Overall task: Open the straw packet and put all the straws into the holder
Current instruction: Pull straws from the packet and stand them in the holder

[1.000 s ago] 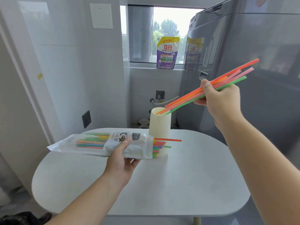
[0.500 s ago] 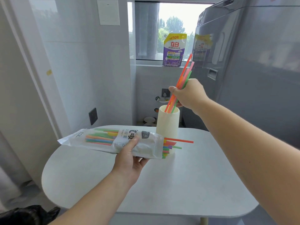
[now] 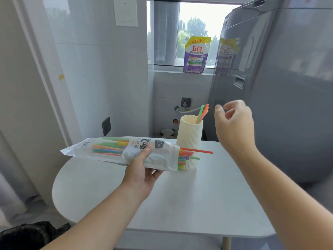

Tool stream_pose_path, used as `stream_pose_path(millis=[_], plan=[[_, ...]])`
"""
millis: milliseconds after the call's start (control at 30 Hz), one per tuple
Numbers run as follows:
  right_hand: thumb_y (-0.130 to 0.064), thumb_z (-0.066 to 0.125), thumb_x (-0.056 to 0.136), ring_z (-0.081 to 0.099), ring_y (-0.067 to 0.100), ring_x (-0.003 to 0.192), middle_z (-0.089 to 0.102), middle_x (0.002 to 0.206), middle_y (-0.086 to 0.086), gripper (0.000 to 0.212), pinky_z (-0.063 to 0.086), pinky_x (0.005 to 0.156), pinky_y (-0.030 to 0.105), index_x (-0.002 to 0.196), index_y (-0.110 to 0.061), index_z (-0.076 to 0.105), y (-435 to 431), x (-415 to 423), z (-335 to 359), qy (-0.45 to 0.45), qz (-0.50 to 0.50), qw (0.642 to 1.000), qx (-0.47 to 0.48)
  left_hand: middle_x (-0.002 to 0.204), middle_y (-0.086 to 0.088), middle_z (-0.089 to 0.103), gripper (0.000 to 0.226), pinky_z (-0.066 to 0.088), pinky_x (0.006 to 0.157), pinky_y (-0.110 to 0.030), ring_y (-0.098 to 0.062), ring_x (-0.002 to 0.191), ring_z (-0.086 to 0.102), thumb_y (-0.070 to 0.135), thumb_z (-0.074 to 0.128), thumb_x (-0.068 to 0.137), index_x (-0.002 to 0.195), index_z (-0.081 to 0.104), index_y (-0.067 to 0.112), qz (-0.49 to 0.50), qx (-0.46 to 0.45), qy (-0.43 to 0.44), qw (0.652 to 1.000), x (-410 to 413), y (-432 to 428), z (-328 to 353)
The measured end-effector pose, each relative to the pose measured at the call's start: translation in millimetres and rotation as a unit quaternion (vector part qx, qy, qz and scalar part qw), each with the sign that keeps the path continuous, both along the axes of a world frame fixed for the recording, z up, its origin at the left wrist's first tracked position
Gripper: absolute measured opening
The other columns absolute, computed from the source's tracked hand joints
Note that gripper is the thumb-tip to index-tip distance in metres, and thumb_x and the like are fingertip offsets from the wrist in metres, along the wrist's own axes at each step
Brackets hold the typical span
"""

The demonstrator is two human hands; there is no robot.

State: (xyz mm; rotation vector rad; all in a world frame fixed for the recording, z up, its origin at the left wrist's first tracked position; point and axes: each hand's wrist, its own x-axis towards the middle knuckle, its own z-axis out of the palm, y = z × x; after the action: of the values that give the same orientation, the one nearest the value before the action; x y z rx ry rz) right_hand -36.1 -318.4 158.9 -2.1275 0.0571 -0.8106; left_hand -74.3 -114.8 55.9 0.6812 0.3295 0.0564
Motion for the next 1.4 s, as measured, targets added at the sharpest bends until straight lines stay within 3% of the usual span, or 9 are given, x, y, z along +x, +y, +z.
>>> stream_pose_path(millis=[100, 233, 467, 667, 800, 1033, 1167, 1300, 1400], plan=[[-0.045, 0.048, 0.1, 0.059, 0.017, 0.078, 0.063, 0.089, 0.002, 0.031, 0.043, 0.062, 0.031, 0.097, -0.018, 0.062, 5, -18, -32, 0.117, 0.061, 0.991, 0.017, 0.104, -0.005, 0.08, 0.041, 0.061, 0.058, -0.033, -0.019, 0.083, 0.078, 0.019, 0.073, 0.09, 0.13, 0.065, 0.019, -0.004, 0.009, -0.015, 1.0, -2, 2, 3], [-0.046, 0.057, 0.097, 0.068, 0.013, 0.077, 0.073, 0.093, -0.002, 0.023, 0.057, 0.064, 0.03, 0.107, -0.027, 0.067, 15, -36, -55, 0.247, 0.217, 0.935, 0.132, 0.103, -0.005, 0.08, 0.039, 0.062, 0.06, -0.033, -0.018, 0.084, 0.078, 0.02, 0.073, 0.091, 0.129, 0.066, 0.019, -0.012, 0.022, -0.024, 0.999, -5, 0, 6], [-0.006, 0.072, 0.09, 0.063, 0.015, 0.059, 0.074, 0.077, 0.009, 0.005, 0.055, 0.057, 0.025, 0.093, -0.007, 0.076, 16, -39, -65, 0.203, 0.257, 0.921, 0.21, 0.102, -0.005, 0.08, 0.035, 0.062, 0.06, -0.033, -0.018, 0.083, 0.078, 0.019, 0.072, 0.091, 0.126, 0.066, 0.019, -0.017, 0.03, -0.027, 0.999, -11, -1, 8], [-0.005, 0.072, 0.089, 0.068, 0.019, 0.065, 0.072, 0.08, 0.016, 0.005, 0.061, 0.065, 0.032, 0.093, -0.002, 0.073, 4, -39, -62, 0.189, 0.251, 0.919, 0.236, 0.097, -0.004, 0.08, 0.025, 0.063, 0.062, -0.033, -0.019, 0.084, 0.078, 0.021, 0.072, 0.091, 0.116, 0.069, 0.019, -0.025, 0.022, -0.028, 0.999, -14, 2, 12], [-0.012, 0.073, 0.09, 0.067, 0.021, 0.068, 0.073, 0.089, 0.012, 0.025, 0.056, 0.06, 0.031, 0.114, -0.02, 0.07, 2, -40, -62, 0.23, 0.315, 0.888, 0.241, 0.099, -0.004, 0.08, 0.024, 0.064, 0.064, -0.034, -0.019, 0.084, 0.078, 0.019, 0.07, 0.093, 0.116, 0.068, 0.02, -0.044, 0.031, -0.036, 0.998, -17, -2, 11], [-0.016, 0.073, 0.09, 0.061, 0.019, 0.059, 0.074, 0.072, 0.012, 0.011, 0.054, 0.059, 0.029, 0.083, -0.009, 0.076, 2, -38, -65, 0.194, 0.265, 0.927, 0.182, 0.094, -0.003, 0.08, 0.019, 0.063, 0.063, -0.033, -0.018, 0.082, 0.078, 0.018, 0.069, 0.094, 0.113, 0.068, 0.021, -0.044, 0.032, -0.039, 0.998, -18, -3, 12], [-0.016, 0.075, 0.089, 0.065, 0.02, 0.063, 0.075, 0.077, 0.017, 0.015, 0.055, 0.062, 0.03, 0.084, -0.002, 0.07, -5, -40, -63, 0.221, 0.274, 0.912, 0.209, 0.095, -0.002, 0.08, 0.018, 0.063, 0.071, -0.036, -0.017, 0.083, 0.078, 0.018, 0.069, 0.094, 0.112, 0.069, 0.022, -0.043, 0.033, -0.041, 0.998, -17, 1, 12], [-0.01, 0.074, 0.088, 0.072, 0.021, 0.072, 0.079, 0.09, 0.011, 0.013, 0.055, 0.057, 0.031, 0.101, -0.007, 0.072, -3, -42, -61, 0.212, 0.289, 0.902, 0.24, 0.098, -0.003, 0.08, 0.027, 0.063, 0.063, -0.034, -0.018, 0.084, 0.078, 0.018, 0.07, 0.093, 0.12, 0.067, 0.021, -0.038, 0.032, -0.038, 0.998, -17, 1, 12], [-0.006, 0.074, 0.088, 0.072, 0.022, 0.071, 0.079, 0.087, 0.013, 0.007, 0.055, 0.056, 0.03, 0.095, -0.006, 0.075, 0, -43, -62, 0.198, 0.296, 0.907, 0.226, 0.097, -0.003, 0.08, 0.028, 0.063, 0.061, -0.034, -0.019, 0.084, 0.078, 0.018, 0.07, 0.093, 0.121, 0.067, 0.021, -0.033, 0.034, -0.036, 0.998, -17, 0, 12]])
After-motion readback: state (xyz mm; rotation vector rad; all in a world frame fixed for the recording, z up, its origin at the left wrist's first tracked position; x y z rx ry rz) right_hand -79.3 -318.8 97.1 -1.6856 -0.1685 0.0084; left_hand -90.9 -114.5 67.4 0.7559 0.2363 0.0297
